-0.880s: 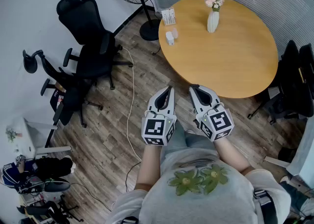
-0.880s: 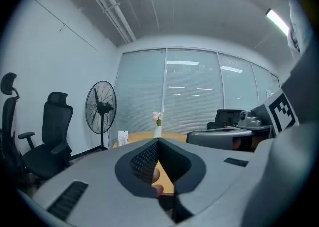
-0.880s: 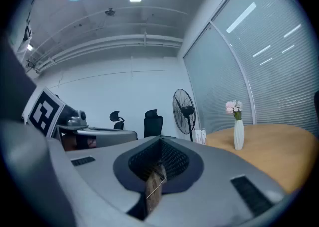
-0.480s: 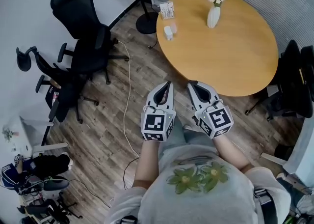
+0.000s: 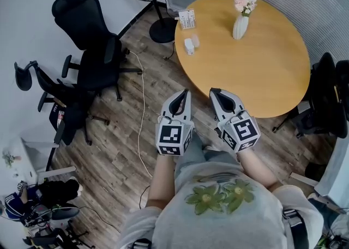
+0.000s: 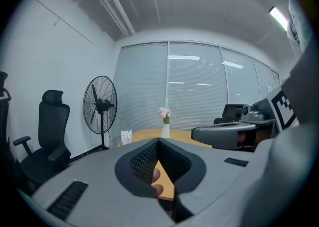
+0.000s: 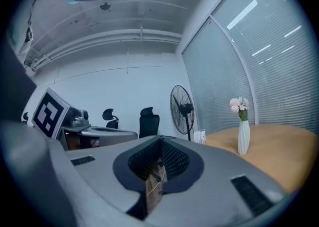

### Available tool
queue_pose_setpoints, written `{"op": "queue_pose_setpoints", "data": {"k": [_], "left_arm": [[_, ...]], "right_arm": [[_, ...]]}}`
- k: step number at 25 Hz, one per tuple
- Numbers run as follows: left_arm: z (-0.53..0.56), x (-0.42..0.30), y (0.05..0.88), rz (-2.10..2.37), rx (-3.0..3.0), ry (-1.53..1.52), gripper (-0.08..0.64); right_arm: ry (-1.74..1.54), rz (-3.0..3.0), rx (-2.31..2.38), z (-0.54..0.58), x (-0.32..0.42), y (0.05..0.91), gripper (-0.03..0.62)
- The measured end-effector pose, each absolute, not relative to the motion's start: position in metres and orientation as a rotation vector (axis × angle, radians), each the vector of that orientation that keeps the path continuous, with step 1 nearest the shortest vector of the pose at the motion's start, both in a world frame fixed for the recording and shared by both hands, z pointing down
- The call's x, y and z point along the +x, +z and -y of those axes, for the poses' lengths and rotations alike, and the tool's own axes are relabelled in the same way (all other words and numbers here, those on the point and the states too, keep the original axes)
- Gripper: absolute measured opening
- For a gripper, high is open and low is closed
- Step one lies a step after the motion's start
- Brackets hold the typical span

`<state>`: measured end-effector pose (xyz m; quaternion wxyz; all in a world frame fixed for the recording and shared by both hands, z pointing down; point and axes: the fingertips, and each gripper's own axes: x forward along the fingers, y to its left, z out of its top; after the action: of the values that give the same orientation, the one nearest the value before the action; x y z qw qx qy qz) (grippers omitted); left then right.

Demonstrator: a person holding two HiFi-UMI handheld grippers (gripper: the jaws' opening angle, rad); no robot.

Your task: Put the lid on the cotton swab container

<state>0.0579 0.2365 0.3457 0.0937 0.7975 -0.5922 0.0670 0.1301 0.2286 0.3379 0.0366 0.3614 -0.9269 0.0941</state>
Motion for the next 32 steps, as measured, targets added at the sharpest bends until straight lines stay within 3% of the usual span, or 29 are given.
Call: {"op": "queue_pose_setpoints", "data": {"k": [7,11,13,15,23,32], "left_arm": [[-0.193,0.038,0.358,1.714,2.367,0.221,0.003],[-0.169,0.025,0.365,1.679,2.378,0.23,0.006],[-0.157,0.019,0.368,1.654,2.398,0.24,0.077],[-0.144,0.012,0.369,1.655,2.414,0.254,0.084],[-0.11,-0.014,0.371,1.619,2.485,0.27,0.191],[-0.095,-0.017,0.378,1.527,2.569,0.32,0.283]], "right_arm": [[0.321,2.812,1.139,-0.187,0.113,0.349,0.003],[0.36,2.792,1.161,-0.161,0.103,0.36,0.058],[0.373,2.784,1.18,-0.148,0.099,0.364,0.058],[0.387,2.779,1.195,-0.134,0.095,0.368,0.112],[0.389,2.749,1.266,-0.098,0.076,0.37,0.184],[0.433,2.723,1.299,-0.083,0.068,0.381,0.199]]}}
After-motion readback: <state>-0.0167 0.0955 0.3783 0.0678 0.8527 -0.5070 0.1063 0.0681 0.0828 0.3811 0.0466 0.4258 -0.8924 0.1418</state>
